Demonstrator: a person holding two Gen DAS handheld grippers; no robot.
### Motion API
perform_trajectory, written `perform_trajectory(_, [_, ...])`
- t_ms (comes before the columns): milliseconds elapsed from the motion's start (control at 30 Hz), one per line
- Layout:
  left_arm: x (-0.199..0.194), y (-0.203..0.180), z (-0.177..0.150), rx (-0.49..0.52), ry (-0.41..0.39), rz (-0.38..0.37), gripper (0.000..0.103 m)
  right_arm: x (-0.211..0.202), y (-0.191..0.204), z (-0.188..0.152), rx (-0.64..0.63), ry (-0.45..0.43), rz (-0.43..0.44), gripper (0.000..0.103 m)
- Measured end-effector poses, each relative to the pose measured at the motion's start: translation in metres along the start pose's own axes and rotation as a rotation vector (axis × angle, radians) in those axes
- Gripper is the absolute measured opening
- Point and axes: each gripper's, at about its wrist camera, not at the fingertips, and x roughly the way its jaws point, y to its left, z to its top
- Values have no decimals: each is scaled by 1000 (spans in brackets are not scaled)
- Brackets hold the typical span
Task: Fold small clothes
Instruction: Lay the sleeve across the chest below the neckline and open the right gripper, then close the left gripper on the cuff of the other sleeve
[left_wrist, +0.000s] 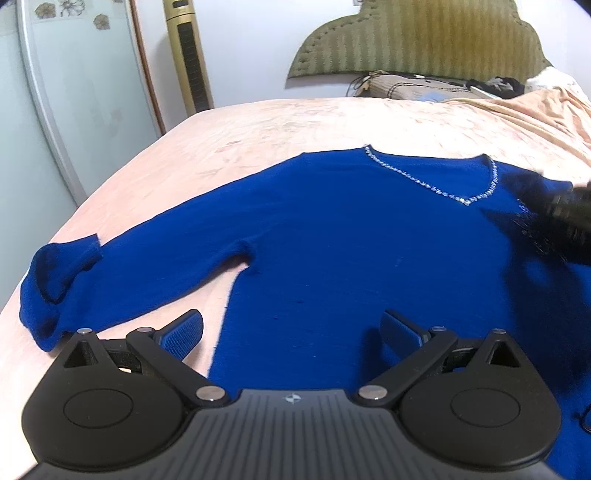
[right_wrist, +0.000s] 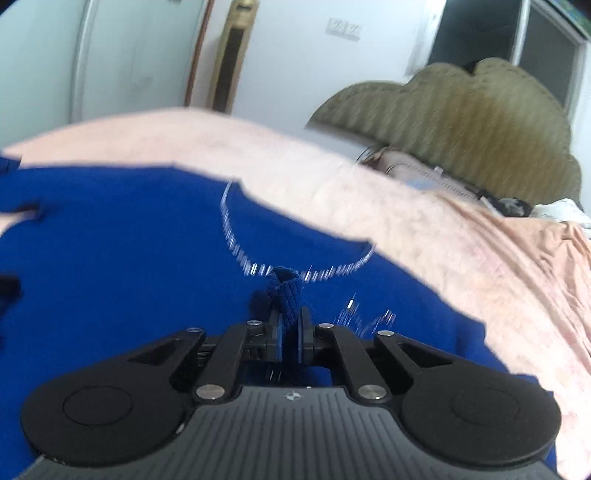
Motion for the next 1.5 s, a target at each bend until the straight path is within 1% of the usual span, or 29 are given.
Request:
perform_trajectory(133, [3, 5, 1, -24, 8, 0, 103, -5, -7, 36, 22, -92, -88, 8])
perform_trajectory(233, [1, 6, 0, -23, 7, -1, 103, -7, -5, 65, 39, -158, -104, 8])
perform_trajectory(300, [0, 7, 0, -13, 5, 5, 103, -7, 4, 79, 45, -194, -78, 8])
perform_trajectory(400, [1, 10, -1, -7, 4, 22, 103, -5, 27, 91, 27, -216, -21, 8])
perform_trajectory(600, [5, 21, -4, -30, 21, 46, 103, 8, 77, 100, -6, -215, 81, 8])
perform_trajectory(700, [6, 25, -5, -39, 27, 52, 103, 17, 100, 107, -15, -190, 120, 8])
perform_trajectory(800, [7, 28, -7, -40, 32, 58, 103, 27, 118, 107, -21, -155, 147, 8])
perform_trajectory(933, [9, 30, -9, -46, 42, 61, 103, 47, 132, 100, -2, -72, 203, 9])
perform_trajectory(967, [9, 31, -9, -49, 45, 61, 103, 52, 135, 98, 5, -41, 224, 20])
perform_trajectory(1000, [10, 32, -9, -51, 47, 61, 103, 57, 137, 95, 21, -11, 253, 24])
perform_trajectory(1033, [10, 32, -10, -53, 49, 61, 103, 61, 136, 94, 48, 13, 284, 24])
perform_trajectory(1067, [9, 33, -10, -53, 51, 62, 103, 64, 133, 93, 77, 32, 326, 32])
perform_trajectory(1133, [8, 35, -10, -54, 49, 68, 103, 60, 124, 91, 148, 39, 373, 34])
perform_trajectory(1167, [8, 36, -10, -56, 47, 72, 103, 56, 117, 91, 185, 32, 380, 34])
perform_trajectory(1233, [8, 40, -10, -67, 47, 83, 103, 47, 103, 89, 270, 27, 390, 40])
perform_trajectory(1300, [11, 42, -10, -86, 53, 85, 103, 45, 97, 83, 328, 59, 423, 42])
perform_trajectory(1333, [12, 43, -10, -95, 60, 84, 103, 52, 91, 77, 325, 88, 433, 44])
perform_trajectory(1367, [13, 43, -10, -99, 65, 81, 103, 56, 95, 73, 300, 120, 431, 45])
perform_trajectory(1433, [11, 42, -10, -96, 64, 80, 103, 67, 107, 65, 232, 192, 395, 46])
perform_trajectory(1500, [7, 42, -11, -84, 50, 87, 103, 64, 110, 63, 232, 178, 384, 45])
